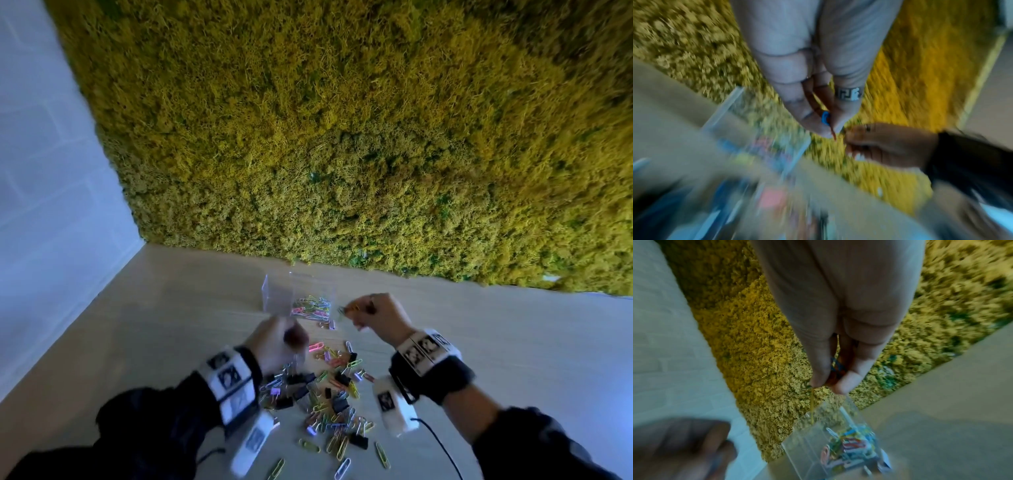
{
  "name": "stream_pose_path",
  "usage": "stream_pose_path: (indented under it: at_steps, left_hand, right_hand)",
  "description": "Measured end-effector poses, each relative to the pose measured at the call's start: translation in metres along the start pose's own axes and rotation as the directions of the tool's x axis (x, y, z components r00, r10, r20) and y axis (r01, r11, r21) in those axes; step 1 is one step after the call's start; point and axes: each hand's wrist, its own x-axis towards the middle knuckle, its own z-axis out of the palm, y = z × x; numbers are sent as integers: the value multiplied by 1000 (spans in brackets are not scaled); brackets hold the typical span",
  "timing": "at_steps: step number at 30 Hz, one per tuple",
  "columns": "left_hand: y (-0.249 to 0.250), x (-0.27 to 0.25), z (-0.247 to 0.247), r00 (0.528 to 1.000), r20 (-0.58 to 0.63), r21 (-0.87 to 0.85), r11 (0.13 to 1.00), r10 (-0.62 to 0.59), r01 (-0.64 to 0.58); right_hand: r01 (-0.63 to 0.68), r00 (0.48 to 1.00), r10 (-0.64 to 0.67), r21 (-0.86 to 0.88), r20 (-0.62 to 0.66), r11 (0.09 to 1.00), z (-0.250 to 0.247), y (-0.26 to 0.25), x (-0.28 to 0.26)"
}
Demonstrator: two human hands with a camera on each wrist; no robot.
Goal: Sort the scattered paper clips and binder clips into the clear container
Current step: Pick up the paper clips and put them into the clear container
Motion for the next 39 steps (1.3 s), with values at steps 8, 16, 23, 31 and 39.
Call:
stream_pose_path:
  at_steps: [8,16,23,31,39]
  left_hand:
    - [23,101,-29,918,-385,-211,977,-96,14]
    - [-3,72,-44,979,-197,-302,953,-58,-4]
    - [-78,-15,-63,962,-137,236,935,-237,265]
    - [-108,-46,0,945,65,232,926,-321,299]
    - [-104,-64,15,984,-12,227,957,-180,178]
  right_hand:
    - [-39,992,50,95,-114,995,25,-41,62]
    - [100,992,-93,83,-86,992,-4,-12,35]
    - [-218,924,295,-298,244,929,-33,61,-59]
    - [4,968,91,-375,236,927,38,91,-114]
    - [-27,923,167,-375,346,927,40,81,-150]
